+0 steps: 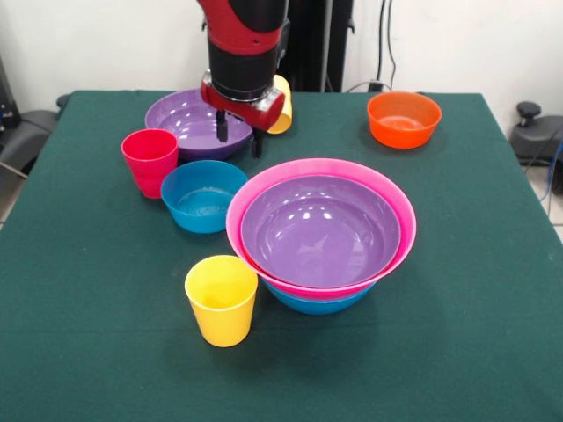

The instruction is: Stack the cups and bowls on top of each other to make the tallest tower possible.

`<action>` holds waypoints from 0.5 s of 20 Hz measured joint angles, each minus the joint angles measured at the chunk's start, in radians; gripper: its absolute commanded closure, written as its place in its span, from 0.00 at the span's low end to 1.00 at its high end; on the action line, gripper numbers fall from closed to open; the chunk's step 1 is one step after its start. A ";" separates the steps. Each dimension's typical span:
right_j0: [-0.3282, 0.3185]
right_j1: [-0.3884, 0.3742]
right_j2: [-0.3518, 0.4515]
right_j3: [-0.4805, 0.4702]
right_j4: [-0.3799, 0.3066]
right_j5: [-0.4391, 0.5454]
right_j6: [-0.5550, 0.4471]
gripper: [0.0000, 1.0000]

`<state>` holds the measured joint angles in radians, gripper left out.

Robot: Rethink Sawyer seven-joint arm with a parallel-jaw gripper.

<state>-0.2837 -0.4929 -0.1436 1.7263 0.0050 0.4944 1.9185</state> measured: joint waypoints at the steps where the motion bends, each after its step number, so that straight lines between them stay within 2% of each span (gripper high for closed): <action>1: -0.001 0.004 0.001 0.000 -0.004 -0.007 0.000 0.00; 10: -0.010 0.070 0.011 -0.001 -0.040 -0.063 0.000 0.00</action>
<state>-0.2938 -0.4231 -0.1325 1.7250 -0.0353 0.4312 1.9185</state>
